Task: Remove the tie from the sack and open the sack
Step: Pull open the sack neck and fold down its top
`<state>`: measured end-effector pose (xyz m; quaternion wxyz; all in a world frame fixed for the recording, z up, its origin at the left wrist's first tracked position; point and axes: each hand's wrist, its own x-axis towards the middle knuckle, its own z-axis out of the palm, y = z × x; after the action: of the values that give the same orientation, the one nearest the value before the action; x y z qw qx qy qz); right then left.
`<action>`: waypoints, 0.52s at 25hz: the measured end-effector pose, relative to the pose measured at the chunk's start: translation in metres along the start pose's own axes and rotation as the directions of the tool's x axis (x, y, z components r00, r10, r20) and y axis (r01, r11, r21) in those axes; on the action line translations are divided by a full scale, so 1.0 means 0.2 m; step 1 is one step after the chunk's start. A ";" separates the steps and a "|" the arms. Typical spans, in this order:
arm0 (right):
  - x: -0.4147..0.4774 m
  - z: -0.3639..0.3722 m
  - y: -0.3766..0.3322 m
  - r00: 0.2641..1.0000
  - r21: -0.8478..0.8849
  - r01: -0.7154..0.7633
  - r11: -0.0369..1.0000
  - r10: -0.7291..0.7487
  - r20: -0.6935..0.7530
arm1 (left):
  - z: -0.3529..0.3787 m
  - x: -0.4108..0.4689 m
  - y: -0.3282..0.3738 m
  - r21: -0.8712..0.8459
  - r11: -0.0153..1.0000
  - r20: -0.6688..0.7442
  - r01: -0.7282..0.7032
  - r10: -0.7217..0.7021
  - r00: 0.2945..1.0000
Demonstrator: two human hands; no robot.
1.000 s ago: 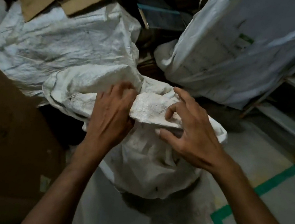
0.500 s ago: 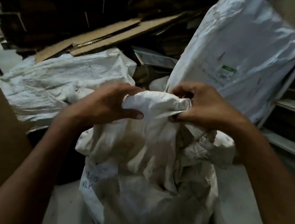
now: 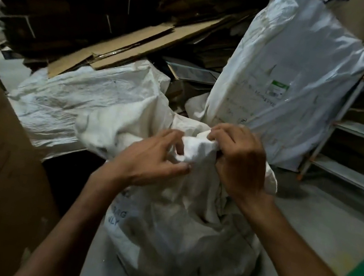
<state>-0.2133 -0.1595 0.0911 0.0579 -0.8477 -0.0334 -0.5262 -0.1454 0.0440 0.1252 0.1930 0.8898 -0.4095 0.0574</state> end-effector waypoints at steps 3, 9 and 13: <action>-0.06 0.02 -0.01 0.991 -0.002 0.086 0.996 -0.086 -0.101 | -0.02 0.01 0.00 -0.007 1.000 0.139 0.025 -0.024 0.990; 0.04 -0.08 0.04 0.735 0.343 -0.299 0.890 -0.015 0.678 | 0.09 -0.01 -0.08 0.481 0.876 -0.262 -0.028 0.174 0.949; 0.05 -0.10 0.04 0.506 0.281 -0.223 0.933 -0.136 0.852 | 0.13 -0.12 -0.15 0.425 0.905 -0.362 -0.019 0.189 0.913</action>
<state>-0.2259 -0.1693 0.1087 0.1994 -0.9710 -0.1304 -0.0185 -0.1401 0.0692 0.0851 0.0759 0.8566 -0.3886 0.3310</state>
